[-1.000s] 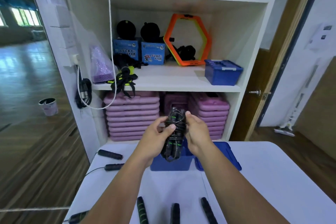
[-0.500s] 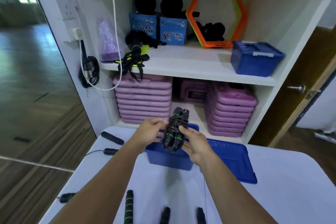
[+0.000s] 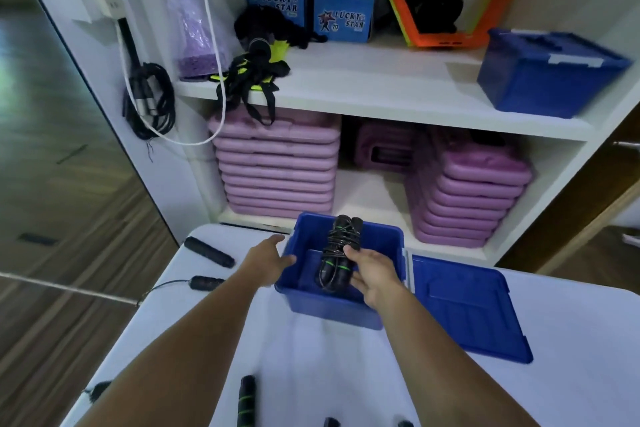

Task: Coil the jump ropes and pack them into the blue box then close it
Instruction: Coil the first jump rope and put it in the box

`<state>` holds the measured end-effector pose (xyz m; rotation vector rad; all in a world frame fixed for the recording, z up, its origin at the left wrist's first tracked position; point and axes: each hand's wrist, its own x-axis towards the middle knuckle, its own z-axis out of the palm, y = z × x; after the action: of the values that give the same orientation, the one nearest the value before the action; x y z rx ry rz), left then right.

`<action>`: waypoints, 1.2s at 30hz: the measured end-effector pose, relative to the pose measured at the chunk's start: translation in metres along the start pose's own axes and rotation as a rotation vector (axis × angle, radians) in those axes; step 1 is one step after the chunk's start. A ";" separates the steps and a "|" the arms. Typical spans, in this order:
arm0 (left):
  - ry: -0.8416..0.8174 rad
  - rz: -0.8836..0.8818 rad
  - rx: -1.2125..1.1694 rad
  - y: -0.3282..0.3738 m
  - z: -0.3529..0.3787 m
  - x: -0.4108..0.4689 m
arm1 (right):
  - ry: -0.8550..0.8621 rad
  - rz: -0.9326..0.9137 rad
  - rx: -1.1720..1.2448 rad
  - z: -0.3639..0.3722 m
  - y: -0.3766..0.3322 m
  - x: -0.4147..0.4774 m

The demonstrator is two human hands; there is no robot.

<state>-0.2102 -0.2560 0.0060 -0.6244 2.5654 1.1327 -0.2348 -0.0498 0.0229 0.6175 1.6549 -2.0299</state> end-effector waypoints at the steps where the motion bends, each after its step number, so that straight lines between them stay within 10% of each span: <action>1: 0.008 -0.002 -0.051 -0.004 0.003 0.005 | 0.012 0.014 -0.021 0.002 0.004 0.009; 19: -0.023 0.023 -0.301 -0.028 0.009 0.027 | -0.038 0.240 -0.321 0.043 0.047 0.084; 36: 0.001 0.015 -0.245 -0.023 0.009 0.020 | 0.107 0.048 -0.618 0.042 0.056 0.098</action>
<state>-0.2159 -0.2692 -0.0226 -0.6596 2.4556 1.4659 -0.2830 -0.1068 -0.0717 0.5338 2.1605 -1.3505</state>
